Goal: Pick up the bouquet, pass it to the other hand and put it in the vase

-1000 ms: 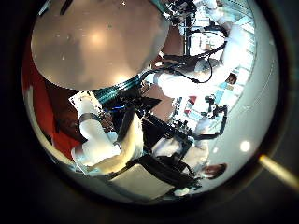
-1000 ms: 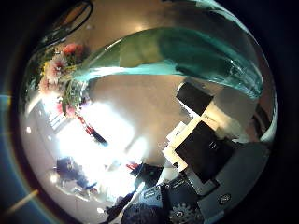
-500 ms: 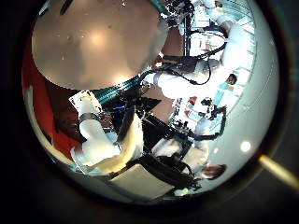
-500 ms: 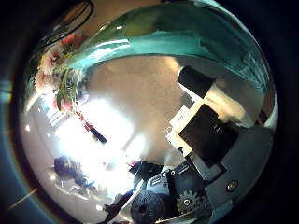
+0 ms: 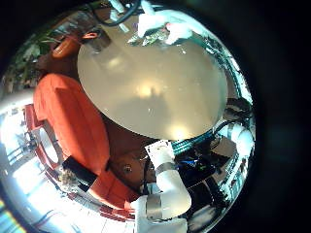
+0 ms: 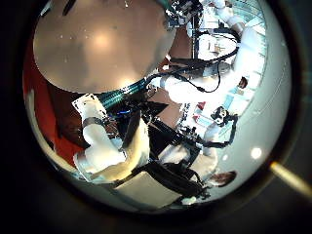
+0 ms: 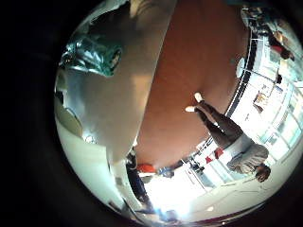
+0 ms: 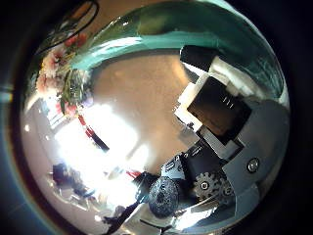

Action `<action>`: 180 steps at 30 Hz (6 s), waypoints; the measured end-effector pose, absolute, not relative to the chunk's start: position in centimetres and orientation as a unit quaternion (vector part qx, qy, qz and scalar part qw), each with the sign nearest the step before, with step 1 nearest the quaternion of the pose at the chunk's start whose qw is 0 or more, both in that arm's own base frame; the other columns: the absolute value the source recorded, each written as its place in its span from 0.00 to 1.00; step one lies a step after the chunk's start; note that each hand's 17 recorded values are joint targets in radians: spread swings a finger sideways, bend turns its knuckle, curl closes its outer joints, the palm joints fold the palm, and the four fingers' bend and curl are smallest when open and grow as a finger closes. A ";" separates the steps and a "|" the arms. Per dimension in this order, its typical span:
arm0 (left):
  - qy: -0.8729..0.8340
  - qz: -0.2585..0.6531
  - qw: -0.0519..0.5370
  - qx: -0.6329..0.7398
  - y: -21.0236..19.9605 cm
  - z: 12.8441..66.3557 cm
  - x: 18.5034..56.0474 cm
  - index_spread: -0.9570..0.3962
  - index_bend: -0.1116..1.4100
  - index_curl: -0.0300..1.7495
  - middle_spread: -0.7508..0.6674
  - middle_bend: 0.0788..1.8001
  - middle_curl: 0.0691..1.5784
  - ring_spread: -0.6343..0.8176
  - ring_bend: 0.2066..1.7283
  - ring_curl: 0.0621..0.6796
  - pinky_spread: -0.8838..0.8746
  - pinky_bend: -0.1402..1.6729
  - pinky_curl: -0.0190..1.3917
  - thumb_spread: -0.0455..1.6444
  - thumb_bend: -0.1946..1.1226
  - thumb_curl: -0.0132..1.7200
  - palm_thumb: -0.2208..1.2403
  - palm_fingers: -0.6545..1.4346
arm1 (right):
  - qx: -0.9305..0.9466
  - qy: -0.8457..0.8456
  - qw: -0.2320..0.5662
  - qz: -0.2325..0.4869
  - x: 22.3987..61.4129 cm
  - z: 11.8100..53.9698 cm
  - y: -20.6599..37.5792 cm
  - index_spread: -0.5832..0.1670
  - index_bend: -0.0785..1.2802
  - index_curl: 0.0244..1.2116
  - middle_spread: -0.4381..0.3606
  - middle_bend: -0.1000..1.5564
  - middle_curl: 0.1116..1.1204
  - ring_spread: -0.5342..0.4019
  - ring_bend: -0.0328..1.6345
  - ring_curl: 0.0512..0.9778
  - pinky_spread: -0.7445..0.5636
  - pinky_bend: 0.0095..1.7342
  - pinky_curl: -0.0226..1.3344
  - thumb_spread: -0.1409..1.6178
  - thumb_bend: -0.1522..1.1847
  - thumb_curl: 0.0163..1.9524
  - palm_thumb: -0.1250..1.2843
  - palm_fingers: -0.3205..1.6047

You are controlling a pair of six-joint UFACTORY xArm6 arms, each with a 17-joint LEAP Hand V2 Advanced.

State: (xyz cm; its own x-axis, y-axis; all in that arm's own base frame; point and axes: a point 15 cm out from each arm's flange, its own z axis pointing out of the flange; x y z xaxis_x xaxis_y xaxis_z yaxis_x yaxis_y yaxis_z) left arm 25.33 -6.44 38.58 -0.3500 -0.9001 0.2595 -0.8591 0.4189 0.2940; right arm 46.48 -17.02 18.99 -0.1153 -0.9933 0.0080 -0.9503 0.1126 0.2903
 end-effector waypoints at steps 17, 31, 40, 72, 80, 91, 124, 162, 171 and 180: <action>-0.822 -0.026 0.186 0.538 -6.2 39.8 26.6 0.79 0.19 0.21 0.87 0.06 0.15 0.84 0.15 0.25 0.82 0.19 0.23 0.69 0.13 0.19 0.39 0.34 | 0.663 -0.744 -0.047 0.068 43.5 29.1 -19.1 0.34 0.84 0.82 0.26 0.79 0.89 0.35 0.86 0.74 0.41 0.78 0.55 0.60 0.16 0.40 0.91 0.76; -0.818 0.016 0.223 0.530 -8.1 41.1 26.8 0.79 0.19 0.22 0.86 0.07 0.16 0.84 0.15 0.24 0.81 0.18 0.22 0.69 0.13 0.19 0.39 0.36 | 0.611 -0.735 -0.295 -0.007 41.0 36.8 -14.0 0.41 0.87 0.80 0.32 0.82 0.85 0.36 0.87 0.73 0.42 0.75 0.59 0.61 0.15 0.48 0.91 0.75; -0.790 0.128 0.279 0.531 -10.3 43.5 28.0 0.79 0.18 0.20 0.81 0.08 0.17 0.82 0.17 0.25 0.80 0.18 0.22 0.70 0.13 0.19 0.40 0.38 | 0.576 -0.675 -0.454 -0.083 38.8 43.6 -10.0 0.44 0.88 0.79 0.34 0.83 0.83 0.36 0.88 0.73 0.42 0.74 0.62 0.61 0.14 0.51 0.90 0.75; -0.650 0.474 0.437 0.402 -19.5 56.6 35.5 0.86 0.17 0.17 0.72 0.13 0.21 0.74 0.27 0.26 0.76 0.21 0.25 0.62 0.12 0.20 0.38 0.40 | 0.637 -0.387 -0.544 -0.386 34.1 51.5 7.9 0.47 0.91 0.76 0.36 0.85 0.78 0.37 0.88 0.72 0.41 0.71 0.68 0.62 0.11 0.60 0.89 0.75; -0.638 0.475 0.474 0.377 -21.3 58.3 34.7 0.87 0.17 0.17 0.73 0.14 0.21 0.74 0.29 0.25 0.75 0.23 0.25 0.60 0.12 0.20 0.37 0.43 | 0.656 -0.353 -0.517 -0.421 33.6 50.9 11.4 0.47 0.91 0.75 0.36 0.85 0.77 0.37 0.88 0.72 0.40 0.70 0.69 0.62 0.11 0.61 0.89 0.75; -0.603 0.462 0.552 0.343 -22.7 60.5 34.1 0.78 0.20 0.19 0.57 0.26 0.27 0.57 0.32 0.25 0.59 0.27 0.27 0.59 0.13 0.21 0.38 0.55 | 0.690 -0.357 -0.466 -0.424 33.9 48.6 13.6 0.47 0.92 0.75 0.36 0.86 0.77 0.37 0.89 0.71 0.40 0.70 0.70 0.62 0.11 0.63 0.89 0.75; -0.623 0.559 0.394 0.379 -15.4 67.4 39.7 0.22 0.61 0.58 0.20 0.68 0.52 0.16 0.88 0.84 0.16 0.73 0.74 0.63 0.27 0.44 0.86 0.80 | 0.656 -0.437 -0.470 -0.397 37.7 45.2 9.5 0.28 0.35 0.48 0.41 0.45 0.48 0.43 0.63 0.47 0.52 0.54 0.53 0.67 0.10 0.35 0.63 0.18; -0.552 0.664 0.178 0.473 -4.1 65.5 52.3 0.15 0.49 0.75 0.21 0.68 0.50 0.17 0.87 0.83 0.12 0.63 0.94 0.67 0.21 0.55 0.87 0.82 | 0.568 -0.481 -0.528 -0.409 42.7 43.6 11.0 0.29 0.16 0.20 0.64 0.17 0.20 0.78 0.27 0.21 0.88 0.32 0.28 0.67 0.10 0.27 0.63 0.15; -0.531 0.661 0.204 0.489 -3.1 61.8 55.8 0.15 0.48 0.77 0.21 0.68 0.50 0.17 0.87 0.83 0.11 0.62 0.96 0.68 0.20 0.56 0.88 0.82 | 0.568 -0.481 -0.529 -0.409 42.7 43.6 10.9 0.30 0.17 0.20 0.64 0.17 0.19 0.78 0.27 0.21 0.88 0.31 0.26 0.67 0.10 0.27 0.64 0.16; -0.517 0.661 0.210 0.502 -1.7 59.1 58.9 0.15 0.46 0.78 0.21 0.68 0.50 0.17 0.86 0.83 0.10 0.61 0.97 0.68 0.19 0.57 0.88 0.82 | 0.568 -0.481 -0.530 -0.408 42.7 43.6 10.8 0.30 0.18 0.20 0.64 0.17 0.19 0.78 0.27 0.22 0.88 0.31 0.26 0.67 0.10 0.27 0.64 0.16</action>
